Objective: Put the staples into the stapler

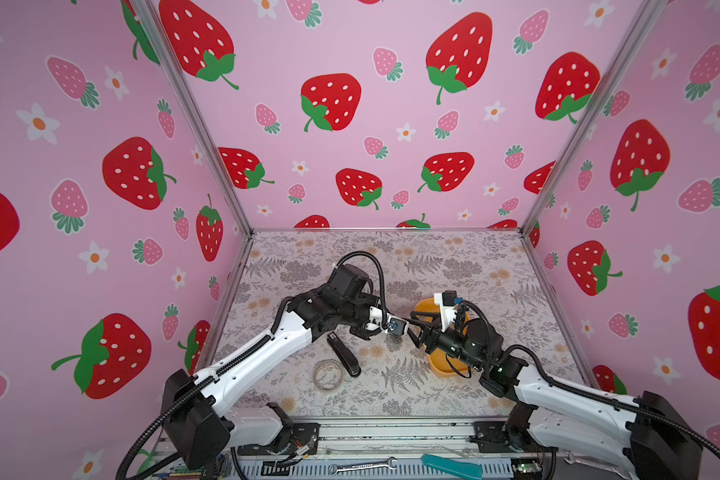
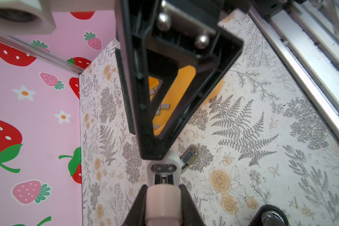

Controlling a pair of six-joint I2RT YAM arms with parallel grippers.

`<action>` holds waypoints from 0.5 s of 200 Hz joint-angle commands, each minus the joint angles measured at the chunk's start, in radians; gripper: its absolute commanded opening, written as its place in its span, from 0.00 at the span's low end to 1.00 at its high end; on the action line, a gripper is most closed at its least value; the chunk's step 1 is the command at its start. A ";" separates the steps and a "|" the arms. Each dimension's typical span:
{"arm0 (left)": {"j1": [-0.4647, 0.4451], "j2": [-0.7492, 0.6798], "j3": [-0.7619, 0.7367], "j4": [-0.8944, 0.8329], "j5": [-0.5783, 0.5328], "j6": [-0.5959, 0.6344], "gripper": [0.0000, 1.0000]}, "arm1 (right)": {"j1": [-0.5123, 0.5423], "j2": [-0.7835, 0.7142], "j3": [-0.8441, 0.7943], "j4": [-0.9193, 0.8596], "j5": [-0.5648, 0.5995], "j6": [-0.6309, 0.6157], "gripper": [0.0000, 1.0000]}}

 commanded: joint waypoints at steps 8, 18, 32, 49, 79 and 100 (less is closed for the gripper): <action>-0.004 -0.009 0.007 0.013 0.028 -0.003 0.00 | 0.004 0.029 0.041 0.031 -0.006 0.003 0.59; -0.005 -0.008 0.008 0.015 0.027 -0.003 0.00 | 0.004 0.036 0.045 0.031 -0.011 0.002 0.58; -0.004 -0.007 0.008 0.012 0.023 -0.003 0.00 | 0.004 0.043 0.051 0.031 -0.014 0.000 0.58; -0.004 -0.010 0.008 0.013 0.024 -0.004 0.00 | 0.005 0.050 0.056 0.026 -0.011 -0.004 0.58; -0.004 -0.011 0.009 0.015 0.027 -0.006 0.00 | 0.005 0.059 0.058 0.024 -0.005 -0.005 0.58; -0.004 -0.010 0.008 0.020 0.028 -0.009 0.00 | 0.004 0.062 0.060 0.020 -0.005 -0.005 0.54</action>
